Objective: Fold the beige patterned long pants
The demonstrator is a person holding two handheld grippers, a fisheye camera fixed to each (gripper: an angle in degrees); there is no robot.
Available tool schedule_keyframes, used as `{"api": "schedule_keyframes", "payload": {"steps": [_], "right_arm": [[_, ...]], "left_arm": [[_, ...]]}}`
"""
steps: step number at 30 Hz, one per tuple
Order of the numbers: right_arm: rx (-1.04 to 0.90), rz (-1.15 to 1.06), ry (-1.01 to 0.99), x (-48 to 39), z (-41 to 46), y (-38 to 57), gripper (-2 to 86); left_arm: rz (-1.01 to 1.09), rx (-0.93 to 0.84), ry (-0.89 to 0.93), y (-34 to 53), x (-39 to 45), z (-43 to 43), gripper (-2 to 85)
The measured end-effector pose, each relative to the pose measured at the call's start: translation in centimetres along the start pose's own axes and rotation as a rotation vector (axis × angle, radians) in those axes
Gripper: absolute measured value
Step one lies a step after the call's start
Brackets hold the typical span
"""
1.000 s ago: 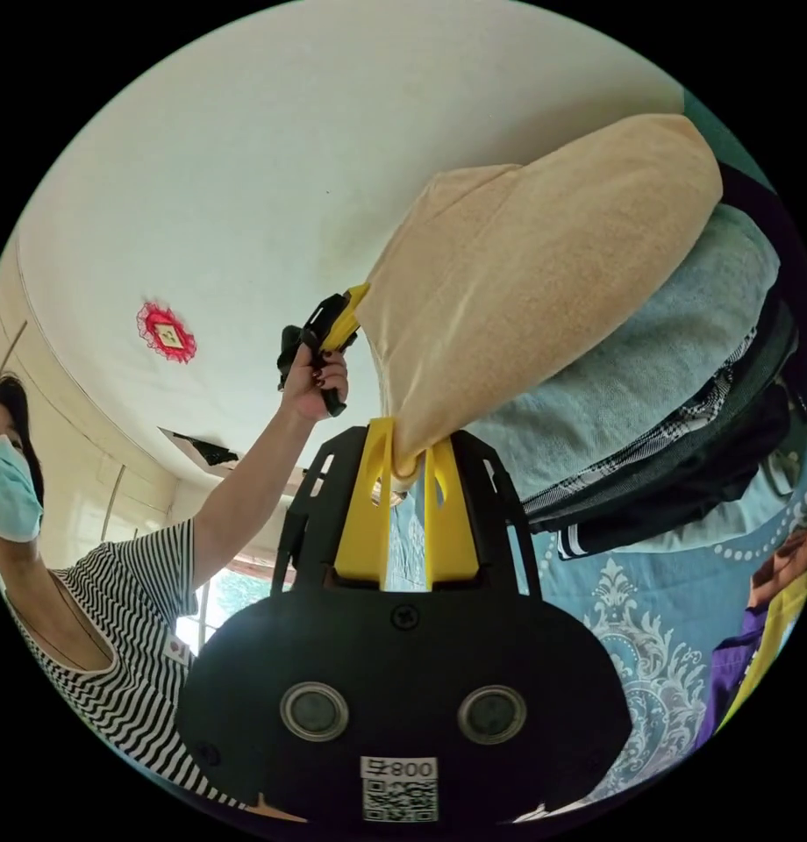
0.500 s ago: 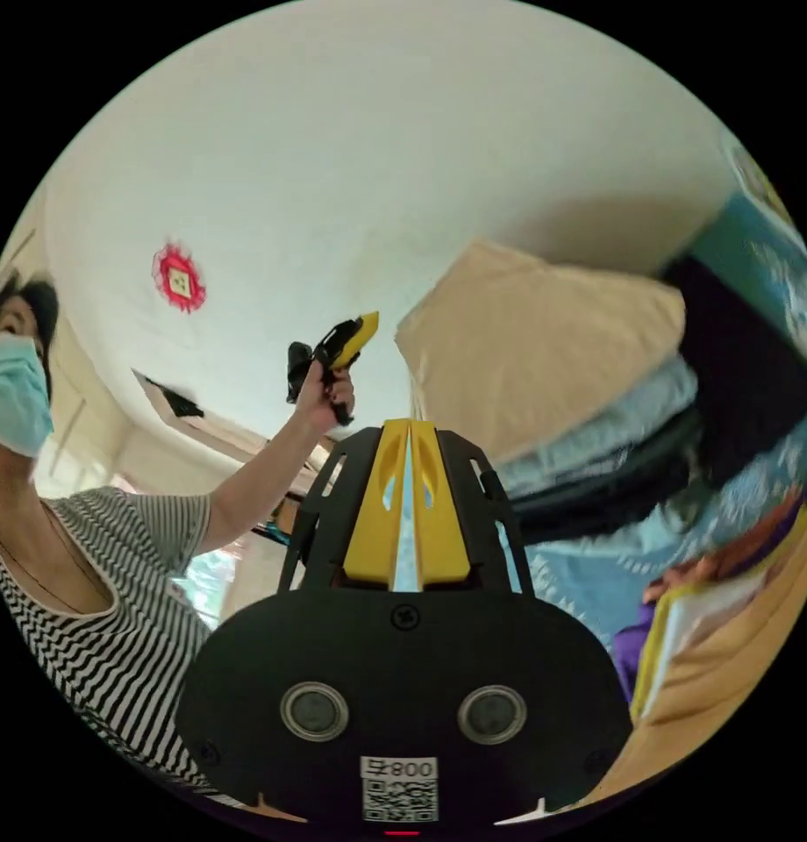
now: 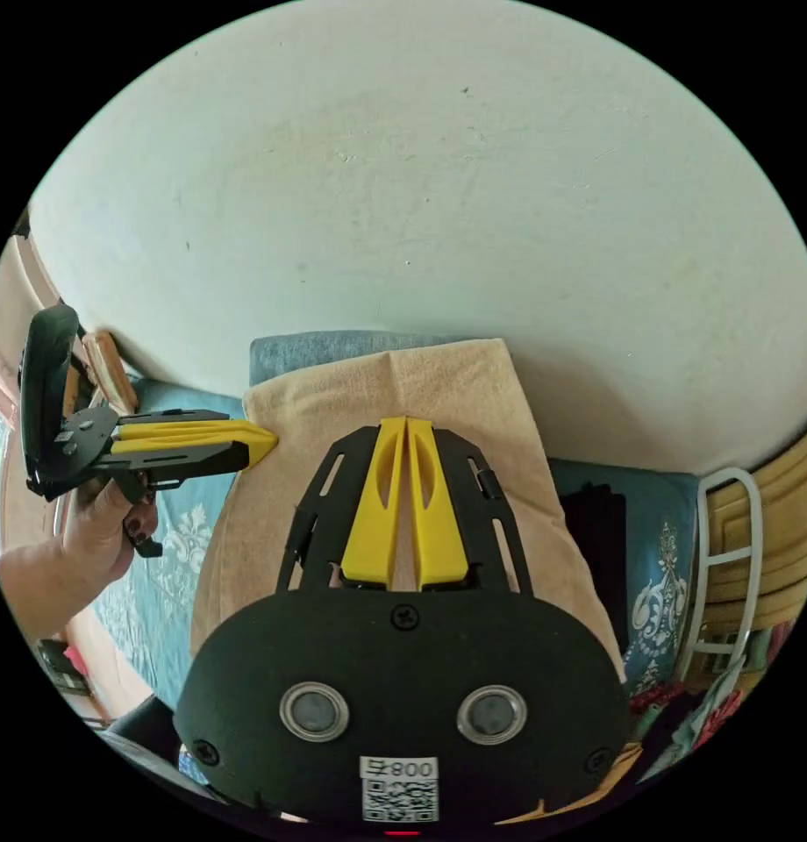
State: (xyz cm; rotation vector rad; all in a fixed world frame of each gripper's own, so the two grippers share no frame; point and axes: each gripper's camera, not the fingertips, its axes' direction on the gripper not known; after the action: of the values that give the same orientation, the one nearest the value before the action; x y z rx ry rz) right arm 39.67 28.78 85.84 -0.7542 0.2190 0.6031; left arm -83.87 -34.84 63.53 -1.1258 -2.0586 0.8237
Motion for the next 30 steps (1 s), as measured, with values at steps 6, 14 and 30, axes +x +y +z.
{"api": "schedule_keyframes", "payload": {"steps": [6,14,30], "right_arm": [[-0.044,0.061,-0.074,0.8,2.6,-2.9,-0.4],[-0.068,0.06,-0.261,3.5,0.8,-3.7,-0.1],[-0.03,0.154,-0.474,4.7,2.4,7.4,0.0]], "left_arm": [[-0.031,0.025,0.035,0.1,-0.6,1.0,0.0],[-0.001,-0.04,0.022,-0.5,2.5,0.5,0.1],[0.096,-0.026,-0.015,5.6,10.0,0.9,0.2]]}}
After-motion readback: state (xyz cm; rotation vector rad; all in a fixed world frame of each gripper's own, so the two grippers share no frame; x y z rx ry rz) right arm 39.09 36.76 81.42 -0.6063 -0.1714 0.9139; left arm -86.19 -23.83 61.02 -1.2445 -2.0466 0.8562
